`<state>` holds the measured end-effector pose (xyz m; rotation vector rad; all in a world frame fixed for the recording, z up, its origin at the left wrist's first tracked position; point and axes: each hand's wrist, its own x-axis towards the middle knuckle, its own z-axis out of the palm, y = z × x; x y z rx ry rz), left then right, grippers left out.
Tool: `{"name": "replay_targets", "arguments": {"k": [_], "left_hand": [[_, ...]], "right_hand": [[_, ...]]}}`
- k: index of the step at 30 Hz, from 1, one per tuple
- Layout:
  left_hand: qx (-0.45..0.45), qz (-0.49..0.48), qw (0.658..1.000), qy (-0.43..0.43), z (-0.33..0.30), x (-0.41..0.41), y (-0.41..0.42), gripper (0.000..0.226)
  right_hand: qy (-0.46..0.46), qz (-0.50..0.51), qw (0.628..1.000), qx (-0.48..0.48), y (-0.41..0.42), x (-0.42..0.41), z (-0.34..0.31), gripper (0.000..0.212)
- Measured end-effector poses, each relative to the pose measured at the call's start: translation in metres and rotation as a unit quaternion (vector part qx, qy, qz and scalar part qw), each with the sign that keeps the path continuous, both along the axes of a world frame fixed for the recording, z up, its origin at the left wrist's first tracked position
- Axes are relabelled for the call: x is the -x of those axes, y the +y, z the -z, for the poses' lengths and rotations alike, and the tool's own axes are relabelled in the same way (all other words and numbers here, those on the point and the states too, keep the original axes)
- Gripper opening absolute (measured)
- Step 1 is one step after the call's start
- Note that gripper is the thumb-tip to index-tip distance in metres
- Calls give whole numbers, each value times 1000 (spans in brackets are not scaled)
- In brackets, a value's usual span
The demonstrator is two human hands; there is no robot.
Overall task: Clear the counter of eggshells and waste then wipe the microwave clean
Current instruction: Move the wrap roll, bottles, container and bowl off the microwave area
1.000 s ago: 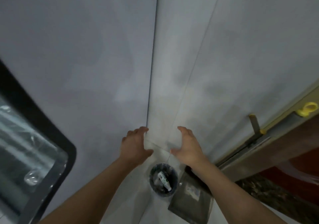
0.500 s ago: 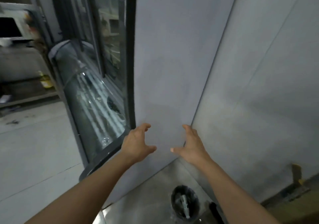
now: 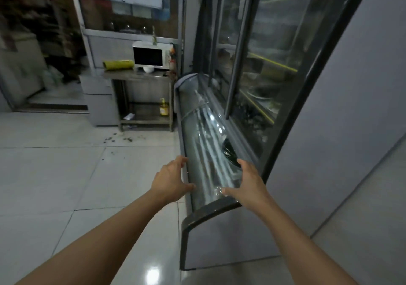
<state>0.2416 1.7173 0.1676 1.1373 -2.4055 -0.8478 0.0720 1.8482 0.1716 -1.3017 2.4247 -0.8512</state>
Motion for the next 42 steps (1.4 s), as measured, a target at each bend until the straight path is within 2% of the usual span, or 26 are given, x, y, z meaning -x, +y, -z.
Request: {"name": "replay_targets", "arguments": {"k": [12,18,25,42], "left_hand": [[0,-87,996,-9,-20,-148,-185,74],[-2,-108,994,-10,-27,-186,-266,73],[-1,-124,992,-5,-26,-170,-355,74],[22,-195,981,4,-43,-61,-615,71]], "right_hand": [[-17,-68,998,-4,-204,-124,-19,101],[-28,-86,996,-9,-287,-156,-21,100],[-11,-97,995,-8,-388,-139,-19,100],[-13,-175,984,31,-679,-26,-46,100]]}}
